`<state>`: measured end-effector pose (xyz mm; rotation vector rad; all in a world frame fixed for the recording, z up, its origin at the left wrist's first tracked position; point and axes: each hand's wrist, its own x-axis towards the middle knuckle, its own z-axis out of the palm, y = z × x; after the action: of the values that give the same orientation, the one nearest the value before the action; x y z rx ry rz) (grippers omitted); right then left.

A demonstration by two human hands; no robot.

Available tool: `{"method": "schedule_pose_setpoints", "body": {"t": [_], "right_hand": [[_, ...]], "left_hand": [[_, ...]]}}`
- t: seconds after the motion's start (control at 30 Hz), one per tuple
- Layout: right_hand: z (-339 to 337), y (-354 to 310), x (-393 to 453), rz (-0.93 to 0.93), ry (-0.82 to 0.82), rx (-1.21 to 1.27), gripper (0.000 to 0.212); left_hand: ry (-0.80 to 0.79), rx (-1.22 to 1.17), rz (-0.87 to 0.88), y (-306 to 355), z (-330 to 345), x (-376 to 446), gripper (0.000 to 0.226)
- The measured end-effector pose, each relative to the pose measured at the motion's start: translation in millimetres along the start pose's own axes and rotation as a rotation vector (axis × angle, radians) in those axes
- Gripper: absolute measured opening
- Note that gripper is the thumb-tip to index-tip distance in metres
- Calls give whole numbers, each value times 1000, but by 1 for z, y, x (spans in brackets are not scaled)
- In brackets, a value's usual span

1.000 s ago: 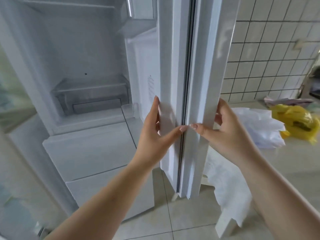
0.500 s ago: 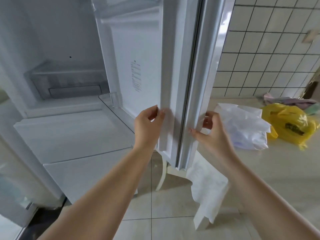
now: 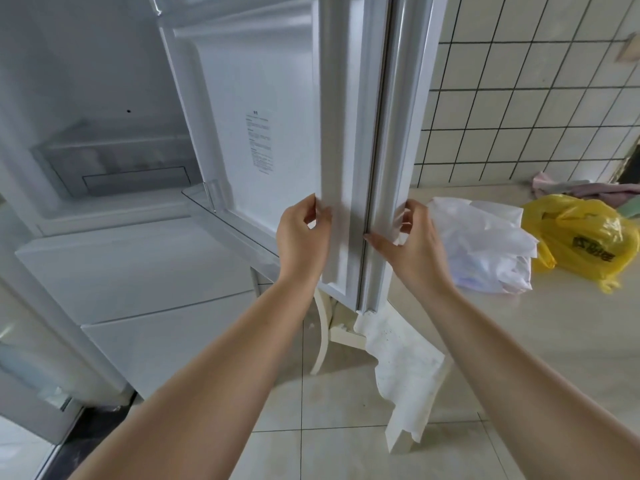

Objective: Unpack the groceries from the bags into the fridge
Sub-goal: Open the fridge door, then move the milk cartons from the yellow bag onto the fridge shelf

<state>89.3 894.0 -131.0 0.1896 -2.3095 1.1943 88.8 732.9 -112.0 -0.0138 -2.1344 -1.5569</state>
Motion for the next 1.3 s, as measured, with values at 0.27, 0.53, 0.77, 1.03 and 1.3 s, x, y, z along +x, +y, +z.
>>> {"method": "schedule_pose_setpoints", "body": {"t": [0.27,0.53,0.77,1.03,1.3], "right_hand": [[-25,21,-3,47,-131,-14,86],[-75,79,-46,-32,-344,-445,84],[-130,121,-95,67,-429,-685,83],[-194,168,-121,238,-482,-781,82],[-245,237,-95,356,-507,-839,79]], "left_hand": [[-57,309,351,-4,-5,-54,72],[-403,554,654,-31,26,-105,64],[-677,718,556,-30,93,-133,76],[-874,754,516,-28,184,-151,69],[-962,697,560,-21,304,-138,67]]}}
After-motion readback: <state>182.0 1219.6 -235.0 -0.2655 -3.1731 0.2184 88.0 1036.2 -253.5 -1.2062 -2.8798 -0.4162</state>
